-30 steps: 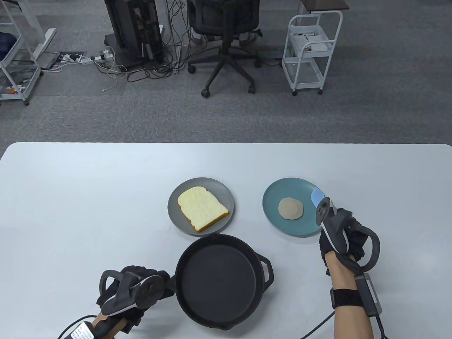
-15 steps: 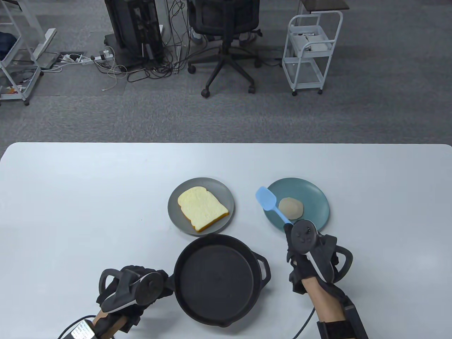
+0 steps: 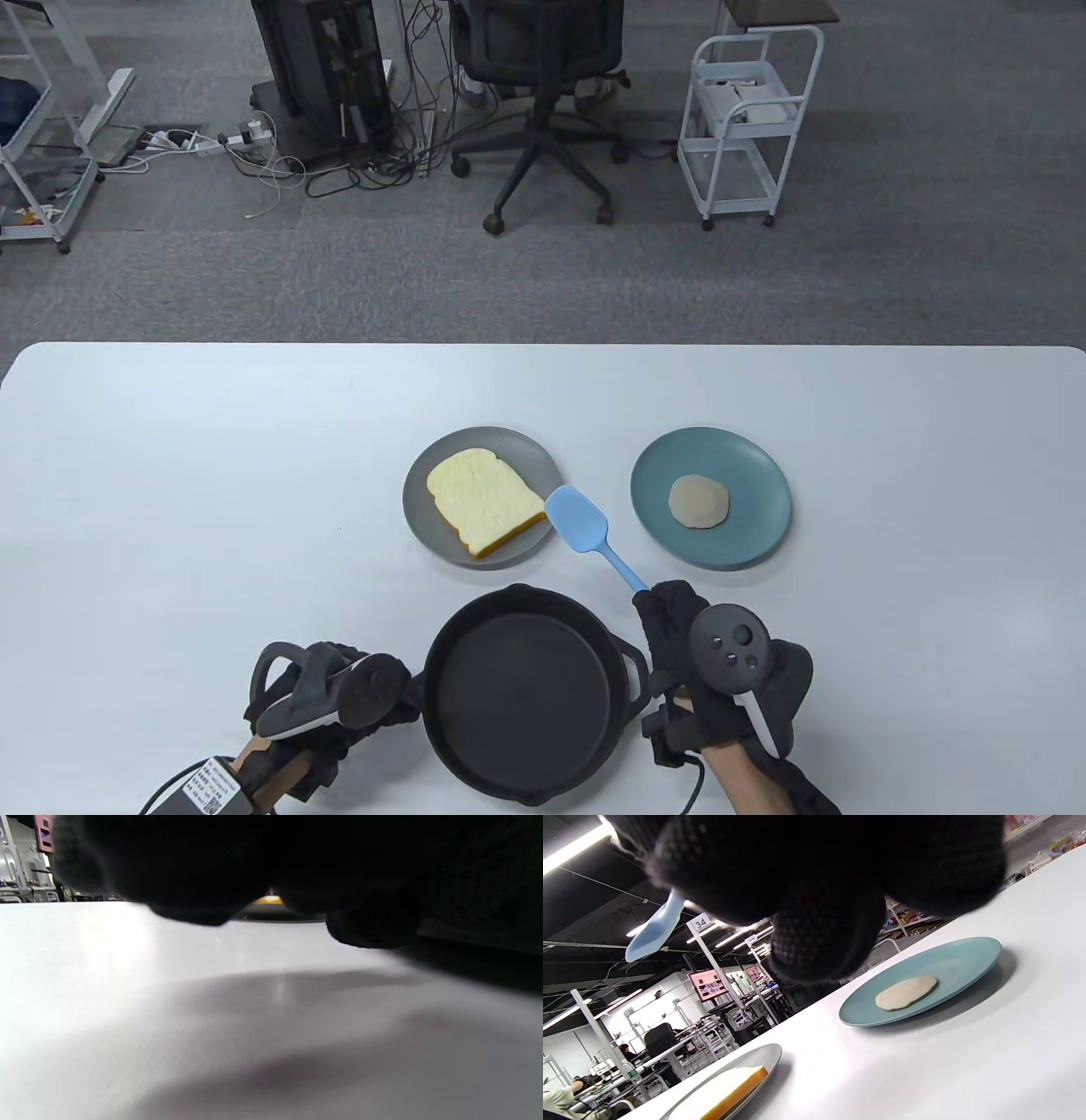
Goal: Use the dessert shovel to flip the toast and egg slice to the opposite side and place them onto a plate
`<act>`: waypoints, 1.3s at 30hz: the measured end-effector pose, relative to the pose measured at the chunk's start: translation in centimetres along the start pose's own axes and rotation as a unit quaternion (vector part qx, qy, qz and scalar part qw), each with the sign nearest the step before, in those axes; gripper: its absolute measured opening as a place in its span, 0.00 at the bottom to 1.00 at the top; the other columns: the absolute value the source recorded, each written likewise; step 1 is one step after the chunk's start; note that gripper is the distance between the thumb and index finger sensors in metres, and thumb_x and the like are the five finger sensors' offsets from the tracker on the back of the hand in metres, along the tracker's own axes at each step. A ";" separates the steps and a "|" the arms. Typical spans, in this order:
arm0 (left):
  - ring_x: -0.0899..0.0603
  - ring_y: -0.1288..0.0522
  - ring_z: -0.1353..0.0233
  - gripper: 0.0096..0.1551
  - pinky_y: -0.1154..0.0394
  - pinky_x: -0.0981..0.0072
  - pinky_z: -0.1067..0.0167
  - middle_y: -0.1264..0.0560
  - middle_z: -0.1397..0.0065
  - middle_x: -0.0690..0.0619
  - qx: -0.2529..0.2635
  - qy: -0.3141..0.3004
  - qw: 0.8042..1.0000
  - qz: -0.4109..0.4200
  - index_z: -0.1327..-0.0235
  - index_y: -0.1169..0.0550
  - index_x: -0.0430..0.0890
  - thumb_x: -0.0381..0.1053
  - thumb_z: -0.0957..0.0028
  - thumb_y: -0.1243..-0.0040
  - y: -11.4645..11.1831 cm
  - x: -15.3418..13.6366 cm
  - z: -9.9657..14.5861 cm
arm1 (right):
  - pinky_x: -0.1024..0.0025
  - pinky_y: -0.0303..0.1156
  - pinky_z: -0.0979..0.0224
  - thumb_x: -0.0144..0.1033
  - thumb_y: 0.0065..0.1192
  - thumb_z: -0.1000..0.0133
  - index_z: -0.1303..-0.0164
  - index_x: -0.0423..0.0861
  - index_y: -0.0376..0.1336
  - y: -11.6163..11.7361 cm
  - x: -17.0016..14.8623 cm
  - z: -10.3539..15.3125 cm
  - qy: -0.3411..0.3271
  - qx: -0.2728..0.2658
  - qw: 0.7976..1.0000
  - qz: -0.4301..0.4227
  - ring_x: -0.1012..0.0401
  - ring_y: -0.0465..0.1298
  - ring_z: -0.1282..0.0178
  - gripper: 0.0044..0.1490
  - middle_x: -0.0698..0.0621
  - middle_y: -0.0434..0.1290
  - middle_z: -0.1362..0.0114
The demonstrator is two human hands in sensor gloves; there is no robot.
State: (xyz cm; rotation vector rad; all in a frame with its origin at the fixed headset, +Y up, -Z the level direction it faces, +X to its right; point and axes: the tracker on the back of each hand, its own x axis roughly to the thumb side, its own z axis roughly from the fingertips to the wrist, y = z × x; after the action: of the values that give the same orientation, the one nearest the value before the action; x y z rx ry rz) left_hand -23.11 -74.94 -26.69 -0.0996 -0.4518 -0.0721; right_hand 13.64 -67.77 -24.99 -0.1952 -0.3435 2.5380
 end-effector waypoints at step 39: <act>0.31 0.61 0.12 0.60 0.63 0.30 0.22 0.58 0.10 0.47 0.009 0.146 0.980 0.136 0.20 0.55 0.59 0.79 0.67 0.55 3.2 -7.7 1.7 | 0.62 0.81 0.58 0.58 0.58 0.49 0.51 0.46 0.76 0.6 -4.3 -1.4 0.089 0.013 0.996 -0.024 0.60 0.88 0.63 0.32 0.62 0.85 0.67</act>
State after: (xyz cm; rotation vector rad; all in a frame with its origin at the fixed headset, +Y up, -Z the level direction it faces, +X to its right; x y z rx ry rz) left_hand -30.47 -71.18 -28.76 -0.1293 -0.1418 0.1852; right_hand 17.19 -70.30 -26.25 -0.3948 -0.2428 2.4534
